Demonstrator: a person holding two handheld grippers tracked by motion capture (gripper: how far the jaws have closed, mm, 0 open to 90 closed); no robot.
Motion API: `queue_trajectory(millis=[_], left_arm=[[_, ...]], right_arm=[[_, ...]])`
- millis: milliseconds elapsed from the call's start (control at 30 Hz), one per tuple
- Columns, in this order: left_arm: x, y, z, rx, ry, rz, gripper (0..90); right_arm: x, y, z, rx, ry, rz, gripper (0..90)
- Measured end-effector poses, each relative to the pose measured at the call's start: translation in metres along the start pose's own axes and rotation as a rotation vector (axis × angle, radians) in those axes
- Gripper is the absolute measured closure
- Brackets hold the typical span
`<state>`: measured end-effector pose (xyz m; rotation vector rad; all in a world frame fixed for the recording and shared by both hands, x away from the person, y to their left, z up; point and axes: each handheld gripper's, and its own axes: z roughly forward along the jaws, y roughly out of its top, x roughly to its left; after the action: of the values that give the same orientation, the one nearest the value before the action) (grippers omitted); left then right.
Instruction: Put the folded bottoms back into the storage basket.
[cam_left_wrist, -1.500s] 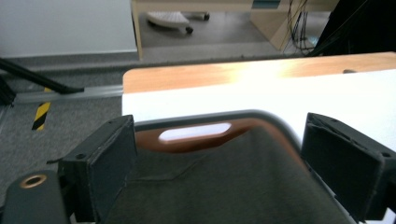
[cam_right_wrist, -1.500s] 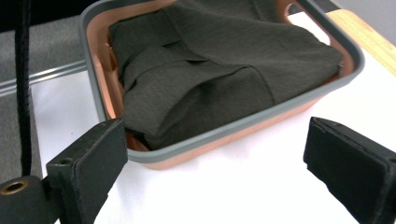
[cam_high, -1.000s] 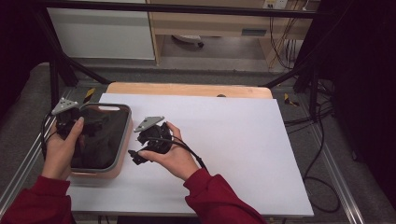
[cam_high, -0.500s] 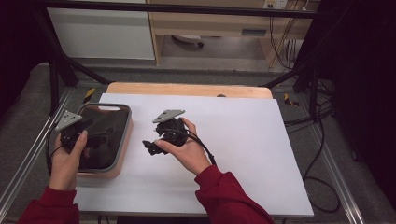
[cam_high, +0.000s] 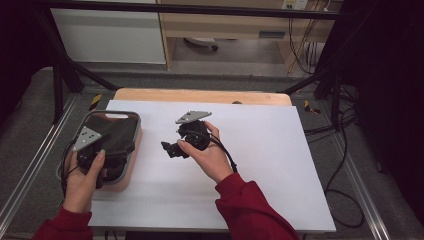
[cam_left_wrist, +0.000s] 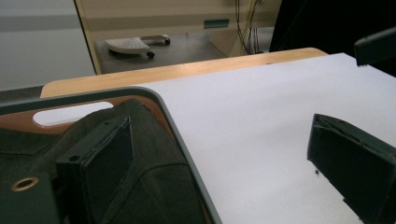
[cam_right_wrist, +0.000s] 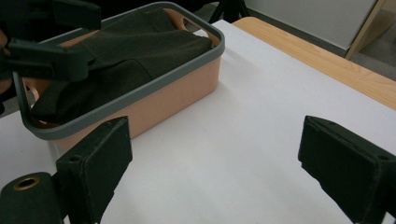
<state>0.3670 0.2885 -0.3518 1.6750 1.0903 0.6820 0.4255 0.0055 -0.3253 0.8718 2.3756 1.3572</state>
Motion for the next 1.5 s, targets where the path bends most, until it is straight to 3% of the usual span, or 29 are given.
queue_trajectory(millis=[233, 333, 600, 867, 967, 1200, 1500], left_arm=[[-0.001, -0.014, -0.004, -0.040, 0.001, -0.029, 7.5], [0.001, -0.022, -0.004, -0.058, 0.030, -0.048, 9.3], [0.003, -0.038, -0.002, -0.051, 0.008, -0.044, 9.6], [0.008, -0.046, -0.006, -0.057, 0.018, -0.088, 9.4], [0.011, -0.047, -0.007, -0.059, 0.000, -0.101, 9.2], [0.008, -0.051, -0.006, -0.058, -0.015, -0.082, 6.6], [0.004, -0.055, -0.007, -0.059, -0.012, -0.068, 6.7]], right_arm=[[-0.005, 0.002, -0.003, -0.057, -0.047, -0.029, 10.1], [-0.010, 0.002, -0.003, -0.061, -0.046, -0.025, 11.4], [-0.014, -0.002, -0.007, -0.072, -0.058, -0.028, 6.6], [-0.019, -0.002, -0.023, -0.103, -0.089, -0.035, 5.9], [-0.024, -0.003, -0.028, -0.110, -0.096, -0.034, 6.0], [-0.031, -0.010, -0.036, -0.139, -0.117, -0.030, 6.6], [-0.040, -0.015, -0.052, -0.134, -0.153, -0.001, 4.6]])
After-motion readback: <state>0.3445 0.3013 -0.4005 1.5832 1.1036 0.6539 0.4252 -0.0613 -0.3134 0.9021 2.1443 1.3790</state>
